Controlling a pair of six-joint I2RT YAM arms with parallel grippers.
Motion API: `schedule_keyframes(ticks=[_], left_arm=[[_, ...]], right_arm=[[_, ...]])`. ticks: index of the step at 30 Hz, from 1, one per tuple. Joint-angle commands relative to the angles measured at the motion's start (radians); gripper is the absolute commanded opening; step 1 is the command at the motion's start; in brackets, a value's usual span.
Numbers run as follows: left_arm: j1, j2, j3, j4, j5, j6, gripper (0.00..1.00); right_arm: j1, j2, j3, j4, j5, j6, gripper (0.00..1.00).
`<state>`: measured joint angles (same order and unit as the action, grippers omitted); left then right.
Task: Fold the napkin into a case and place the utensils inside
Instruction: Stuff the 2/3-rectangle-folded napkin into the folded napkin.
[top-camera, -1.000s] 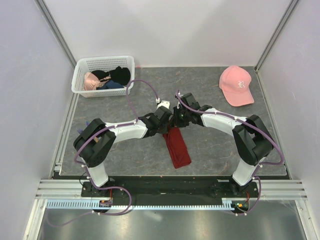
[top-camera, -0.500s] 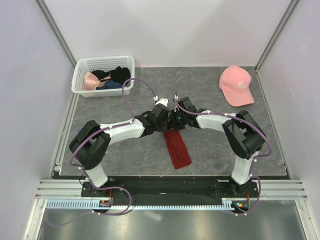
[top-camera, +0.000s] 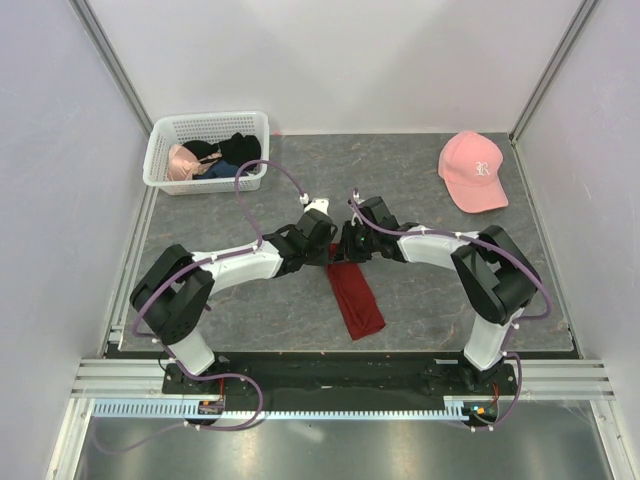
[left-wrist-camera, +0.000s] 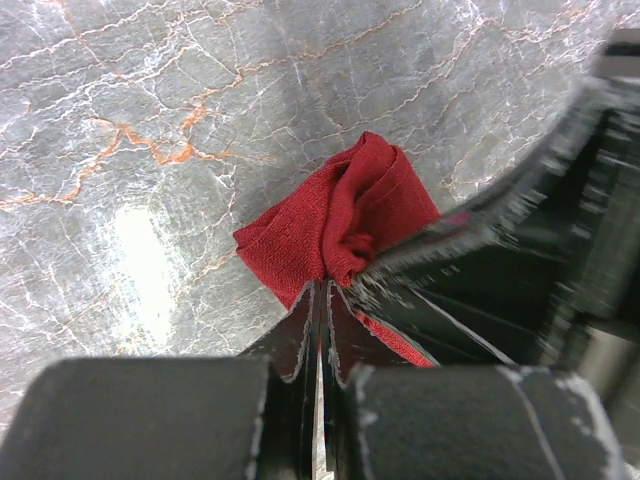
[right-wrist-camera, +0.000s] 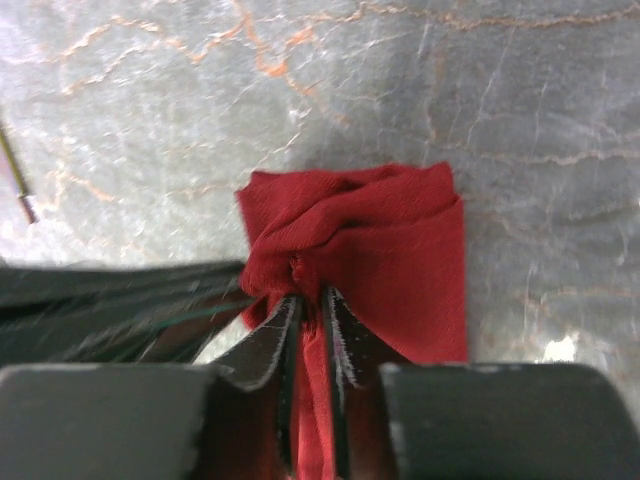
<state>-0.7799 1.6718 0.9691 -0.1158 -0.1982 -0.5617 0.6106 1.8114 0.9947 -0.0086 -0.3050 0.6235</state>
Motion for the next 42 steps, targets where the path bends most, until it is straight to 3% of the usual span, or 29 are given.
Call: schedule_keyframes(ticks=[1,8,16,21,24,25,27,34,38,39,42], left_arm=[[0.005,-0.035,-0.007,0.053,0.011,-0.040,0.02],[0.005,-0.040,-0.004,0.053,0.017,-0.044,0.02],[0.005,-0.046,-0.010,0.054,0.025,-0.050,0.02],[0.005,-0.041,-0.009,0.062,0.032,-0.053,0.02],[0.007,-0.038,-0.006,0.068,0.036,-0.061,0.02],[0.007,-0.038,-0.007,0.070,0.033,-0.064,0.02],[0.010,-0.050,-0.017,0.094,0.033,-0.072,0.02],[0.031,-0.053,-0.041,0.146,0.089,-0.133,0.02],[0.054,-0.061,-0.082,0.143,0.094,-0.149,0.02],[0.057,-0.064,-0.087,0.143,0.092,-0.147,0.02],[0.062,-0.087,-0.109,0.140,0.079,-0.135,0.02]], right_arm=[[-0.014,-0.102,-0.021,-0.016,-0.040,-0.022,0.23],[-0.038,-0.124,-0.008,-0.037,-0.057,-0.045,0.38],[-0.038,-0.049,0.062,-0.033,-0.083,-0.062,0.40],[-0.031,-0.023,0.047,0.001,-0.095,-0.045,0.34],[-0.029,-0.017,0.027,0.001,-0.069,-0.033,0.16],[-0.029,-0.012,0.019,0.037,-0.066,-0.031,0.05],[-0.026,0.000,0.002,0.058,-0.080,-0.013,0.00],[0.034,0.120,0.025,0.128,-0.063,0.027,0.00],[0.021,0.105,0.010,0.116,-0.042,-0.001,0.00],[0.020,0.097,0.016,0.096,-0.069,-0.007,0.02],[0.002,0.034,0.002,0.056,-0.074,-0.025,0.26]])
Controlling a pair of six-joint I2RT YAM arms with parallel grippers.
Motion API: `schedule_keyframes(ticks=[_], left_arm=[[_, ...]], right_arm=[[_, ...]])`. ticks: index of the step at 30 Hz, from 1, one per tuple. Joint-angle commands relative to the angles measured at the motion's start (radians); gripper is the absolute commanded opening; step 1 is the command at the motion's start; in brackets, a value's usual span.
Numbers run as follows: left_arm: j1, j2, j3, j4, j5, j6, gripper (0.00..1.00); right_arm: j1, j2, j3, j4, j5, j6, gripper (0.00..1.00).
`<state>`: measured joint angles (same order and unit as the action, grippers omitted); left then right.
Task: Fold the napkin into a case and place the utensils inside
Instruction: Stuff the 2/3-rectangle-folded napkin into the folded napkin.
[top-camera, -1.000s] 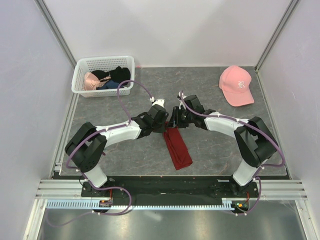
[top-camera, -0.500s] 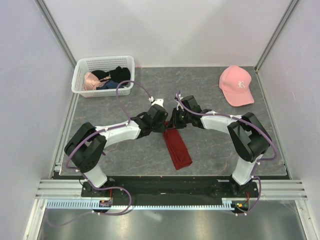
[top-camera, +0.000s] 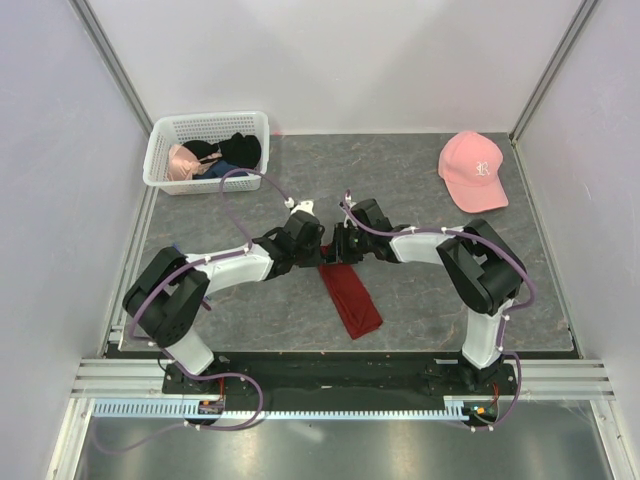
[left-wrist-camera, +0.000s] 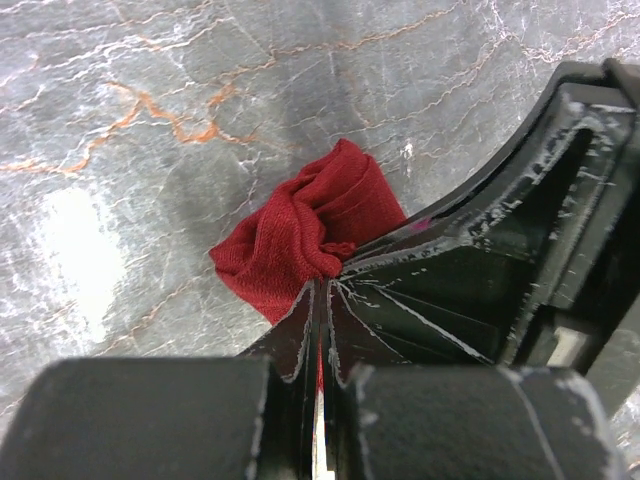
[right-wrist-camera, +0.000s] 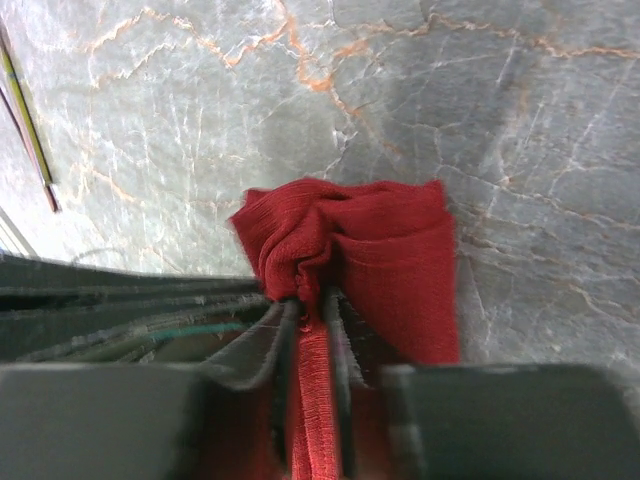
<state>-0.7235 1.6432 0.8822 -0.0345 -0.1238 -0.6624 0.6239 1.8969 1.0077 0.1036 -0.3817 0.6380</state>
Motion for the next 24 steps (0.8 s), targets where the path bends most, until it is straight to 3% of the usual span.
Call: schedule_keyframes(ticks=[1,6,14,24], left_arm=[[0.006,-0.069,-0.028,0.053,-0.002,-0.031,0.02],[0.006,-0.082,-0.032,0.047,-0.002,-0.019,0.02],[0.006,-0.075,-0.023,0.044,0.004,-0.014,0.02],[0.006,-0.063,-0.012,0.044,0.016,-0.011,0.02]], right_arm=[[-0.022,-0.085,-0.015,-0.065,-0.002,-0.046,0.29],[-0.043,-0.166,-0.037,-0.101,-0.011,-0.060,0.45],[-0.049,-0.157,0.008,-0.101,-0.016,-0.060,0.45],[-0.039,-0.082,0.052,-0.061,-0.037,-0.034,0.36]])
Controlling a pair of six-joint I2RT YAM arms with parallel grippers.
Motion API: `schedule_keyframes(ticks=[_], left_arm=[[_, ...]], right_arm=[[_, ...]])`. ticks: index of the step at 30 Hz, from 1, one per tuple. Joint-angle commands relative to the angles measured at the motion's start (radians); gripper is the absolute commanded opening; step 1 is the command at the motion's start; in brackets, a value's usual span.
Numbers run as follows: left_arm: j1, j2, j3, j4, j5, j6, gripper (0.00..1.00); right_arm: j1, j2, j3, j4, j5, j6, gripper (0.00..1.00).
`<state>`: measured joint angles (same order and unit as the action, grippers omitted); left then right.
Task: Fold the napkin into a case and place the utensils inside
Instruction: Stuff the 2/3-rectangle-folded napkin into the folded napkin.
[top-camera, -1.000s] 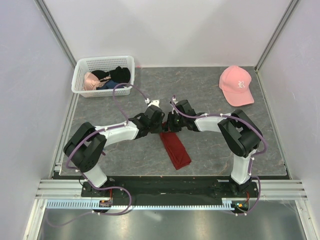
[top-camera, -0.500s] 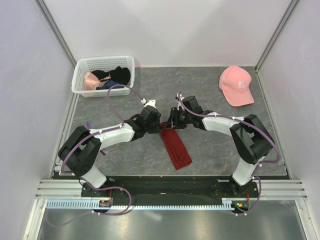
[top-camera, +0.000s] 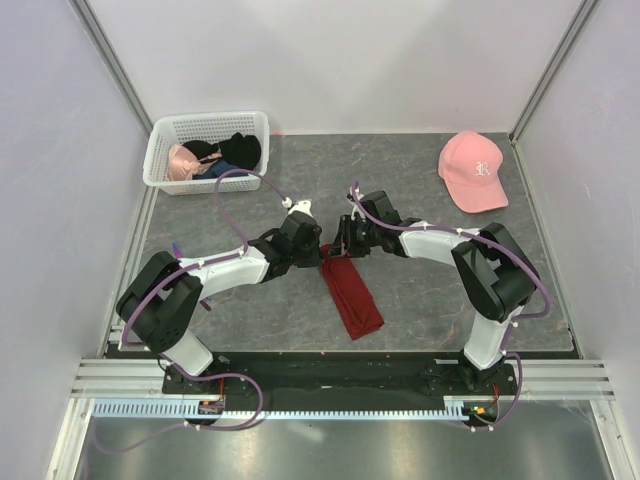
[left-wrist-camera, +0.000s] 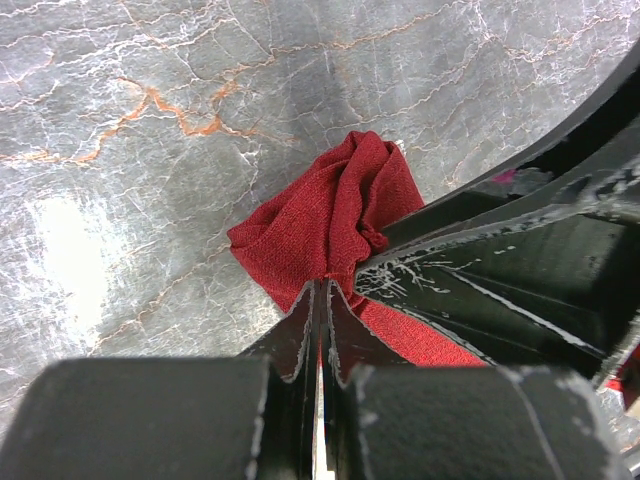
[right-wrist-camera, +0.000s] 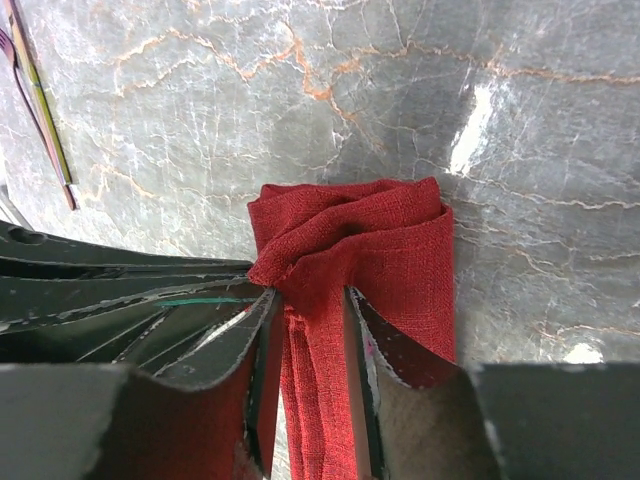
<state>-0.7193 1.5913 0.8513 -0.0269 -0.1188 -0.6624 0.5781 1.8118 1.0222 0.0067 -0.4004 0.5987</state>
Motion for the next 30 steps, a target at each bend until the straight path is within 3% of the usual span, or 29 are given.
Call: schedule_keyframes(ticks=[1,8,10,11,14,23,30], left_arm=[[0.001,-0.008,0.019,0.036,0.010,-0.011,0.02],[0.001,0.013,0.028,0.044,0.025,-0.017,0.02],[0.003,0.015,0.031,0.048,0.028,-0.022,0.02],[0.004,0.016,0.035,0.048,0.030,-0.023,0.02],[0.014,0.013,0.046,0.045,0.027,-0.028,0.02],[0.046,0.007,0.066,0.045,0.010,-0.008,0.02],[0.046,0.016,0.052,0.054,0.053,-0.015,0.02]], right_arm=[[0.005,0.001,0.039,0.038,-0.018,0.006,0.36],[0.014,0.029,0.046,0.078,-0.028,-0.007,0.32],[0.016,0.049,0.044,0.105,-0.054,-0.011,0.25],[0.017,0.064,0.042,0.113,-0.064,-0.014,0.14],[0.022,0.054,0.018,0.122,-0.068,-0.051,0.00],[0.045,0.021,-0.033,0.055,-0.083,-0.102,0.00],[0.065,0.076,-0.002,0.121,-0.124,-0.042,0.00]])
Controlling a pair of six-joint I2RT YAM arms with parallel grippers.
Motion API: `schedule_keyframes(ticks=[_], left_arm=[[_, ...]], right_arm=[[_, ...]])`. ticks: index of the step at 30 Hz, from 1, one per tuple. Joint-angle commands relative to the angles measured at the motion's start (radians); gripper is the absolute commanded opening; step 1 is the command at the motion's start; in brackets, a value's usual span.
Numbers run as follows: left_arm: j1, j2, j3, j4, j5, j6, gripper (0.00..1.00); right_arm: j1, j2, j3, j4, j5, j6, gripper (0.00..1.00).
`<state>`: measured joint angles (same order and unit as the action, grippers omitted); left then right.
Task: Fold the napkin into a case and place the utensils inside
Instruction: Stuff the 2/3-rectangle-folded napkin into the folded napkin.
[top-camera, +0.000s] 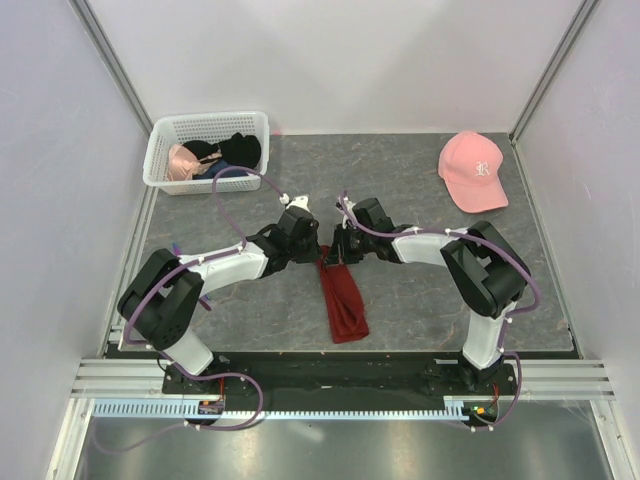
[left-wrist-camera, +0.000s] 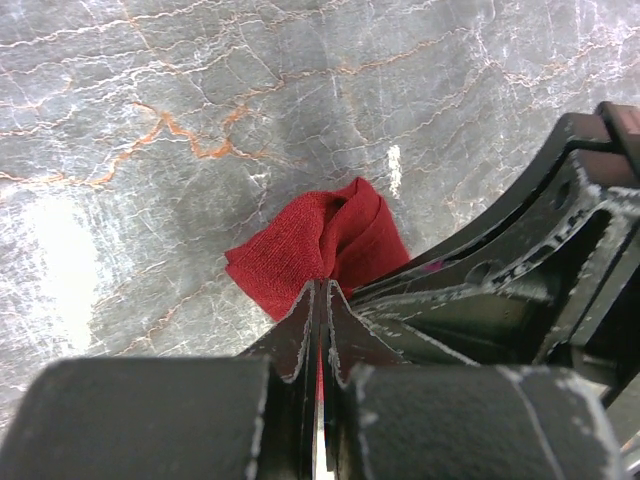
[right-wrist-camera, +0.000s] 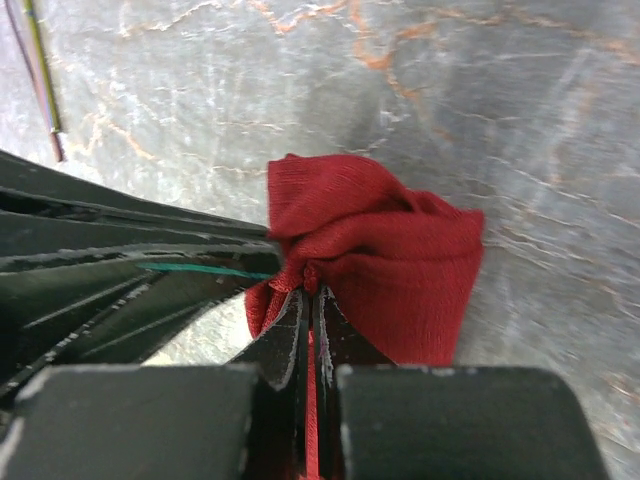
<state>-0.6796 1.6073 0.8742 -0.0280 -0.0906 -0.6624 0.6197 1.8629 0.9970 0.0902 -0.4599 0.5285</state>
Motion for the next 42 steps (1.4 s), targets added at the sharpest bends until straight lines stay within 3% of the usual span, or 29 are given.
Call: schedule_keyframes(ticks=[1,5,8,11,12,19,23,29,42], left_arm=[[0.006,0.003,0.023,0.059,0.034,-0.023,0.02],[0.006,-0.004,-0.035,0.076,0.048,-0.049,0.02],[0.006,-0.018,-0.056,0.079,0.057,-0.049,0.02],[0.006,-0.024,-0.072,0.069,0.055,-0.048,0.02],[0.006,-0.023,-0.073,0.066,0.052,-0.046,0.02],[0.006,-0.026,-0.121,0.097,0.065,-0.057,0.02],[0.006,-0.059,-0.123,0.088,0.045,-0.030,0.02],[0.011,-0.067,-0.081,0.034,0.019,-0.009,0.02],[0.015,-0.089,-0.075,-0.003,0.011,-0.006,0.02]], right_arm=[[0.023,0.036,0.026,0.078,-0.062,0.047,0.00],[0.017,0.088,0.083,0.134,-0.034,0.102,0.00],[-0.001,0.130,0.114,0.172,-0.045,0.172,0.06],[-0.043,0.085,0.014,0.388,-0.074,0.346,0.10],[-0.054,0.078,-0.030,0.498,-0.085,0.391,0.16],[-0.060,0.166,-0.021,0.635,-0.122,0.576,0.21],[-0.029,0.199,0.023,0.580,-0.148,0.550,0.26],[-0.021,0.147,0.002,0.432,-0.146,0.446,0.45],[-0.037,-0.007,-0.037,0.281,-0.126,0.341,0.51]])
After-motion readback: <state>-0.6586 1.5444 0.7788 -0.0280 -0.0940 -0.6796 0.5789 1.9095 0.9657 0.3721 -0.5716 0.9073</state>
